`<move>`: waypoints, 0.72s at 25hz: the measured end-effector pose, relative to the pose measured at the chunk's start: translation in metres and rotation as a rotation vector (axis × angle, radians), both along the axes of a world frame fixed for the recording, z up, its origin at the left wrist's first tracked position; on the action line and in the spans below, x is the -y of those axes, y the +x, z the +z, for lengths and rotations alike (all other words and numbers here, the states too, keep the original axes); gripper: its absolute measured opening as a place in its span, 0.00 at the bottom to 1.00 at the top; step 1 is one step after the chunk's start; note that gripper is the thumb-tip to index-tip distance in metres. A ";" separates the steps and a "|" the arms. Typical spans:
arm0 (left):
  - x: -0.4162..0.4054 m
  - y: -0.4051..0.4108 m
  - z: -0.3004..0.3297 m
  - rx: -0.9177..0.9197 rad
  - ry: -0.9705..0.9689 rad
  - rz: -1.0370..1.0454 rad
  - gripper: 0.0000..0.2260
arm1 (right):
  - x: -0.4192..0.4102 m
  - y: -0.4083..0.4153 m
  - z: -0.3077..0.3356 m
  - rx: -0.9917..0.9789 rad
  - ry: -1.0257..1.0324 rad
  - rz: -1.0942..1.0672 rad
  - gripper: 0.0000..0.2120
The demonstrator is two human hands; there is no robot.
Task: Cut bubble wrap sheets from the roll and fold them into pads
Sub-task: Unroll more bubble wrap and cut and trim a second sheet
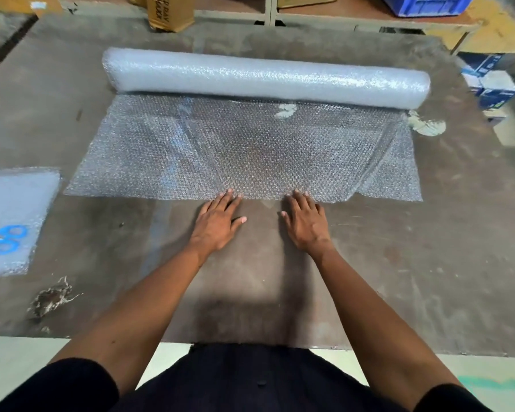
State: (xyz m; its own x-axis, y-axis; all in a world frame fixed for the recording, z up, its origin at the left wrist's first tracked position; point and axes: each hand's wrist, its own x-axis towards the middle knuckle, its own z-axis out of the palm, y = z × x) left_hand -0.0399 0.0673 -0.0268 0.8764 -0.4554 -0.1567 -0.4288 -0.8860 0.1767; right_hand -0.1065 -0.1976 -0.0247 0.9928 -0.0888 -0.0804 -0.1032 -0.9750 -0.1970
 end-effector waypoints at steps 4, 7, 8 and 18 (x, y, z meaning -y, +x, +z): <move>0.002 -0.002 0.011 -0.003 -0.042 0.035 0.29 | 0.003 -0.021 0.001 0.015 0.039 -0.035 0.27; 0.014 -0.002 0.018 -0.001 -0.098 0.016 0.28 | 0.013 -0.039 0.002 0.034 0.063 -0.184 0.29; 0.020 -0.001 0.019 -0.008 -0.104 -0.004 0.28 | 0.017 -0.044 0.000 0.034 0.063 -0.240 0.30; 0.085 0.021 0.018 0.022 -0.066 0.075 0.17 | 0.118 -0.026 0.008 0.052 0.043 -0.446 0.27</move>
